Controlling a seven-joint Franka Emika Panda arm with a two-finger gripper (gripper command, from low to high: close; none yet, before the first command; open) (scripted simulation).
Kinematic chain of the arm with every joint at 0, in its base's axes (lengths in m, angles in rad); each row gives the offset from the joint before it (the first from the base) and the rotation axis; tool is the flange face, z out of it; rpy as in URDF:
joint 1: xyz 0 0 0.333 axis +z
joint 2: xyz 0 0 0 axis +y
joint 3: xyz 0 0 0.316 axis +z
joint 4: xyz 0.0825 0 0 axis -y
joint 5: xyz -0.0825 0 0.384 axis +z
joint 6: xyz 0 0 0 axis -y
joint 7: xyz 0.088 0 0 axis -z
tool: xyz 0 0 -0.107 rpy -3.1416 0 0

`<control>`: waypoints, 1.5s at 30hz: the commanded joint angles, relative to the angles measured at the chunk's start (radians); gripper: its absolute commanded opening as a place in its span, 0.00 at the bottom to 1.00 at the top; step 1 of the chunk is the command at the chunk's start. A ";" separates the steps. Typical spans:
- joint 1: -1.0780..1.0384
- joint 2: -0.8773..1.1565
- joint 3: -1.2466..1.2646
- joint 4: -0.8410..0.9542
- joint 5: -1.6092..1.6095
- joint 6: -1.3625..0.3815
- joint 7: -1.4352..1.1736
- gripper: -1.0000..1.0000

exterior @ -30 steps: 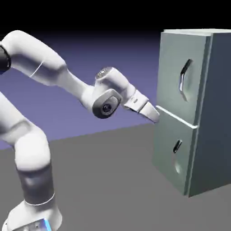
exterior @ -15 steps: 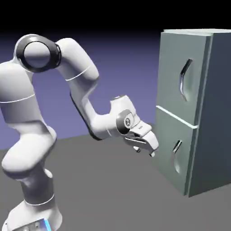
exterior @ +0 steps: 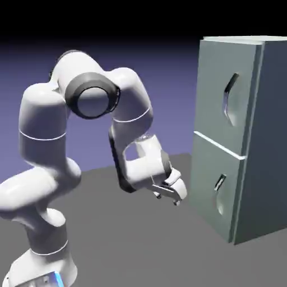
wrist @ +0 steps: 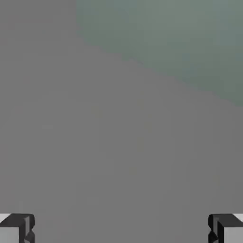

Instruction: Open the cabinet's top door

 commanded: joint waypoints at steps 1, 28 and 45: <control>-0.034 0.027 0.034 0.007 -0.044 -0.005 0.030 0.50; -0.839 0.700 0.867 0.207 -1.132 -0.136 0.767 0.50; -0.942 0.624 1.111 -0.005 -0.914 -0.627 0.819 0.00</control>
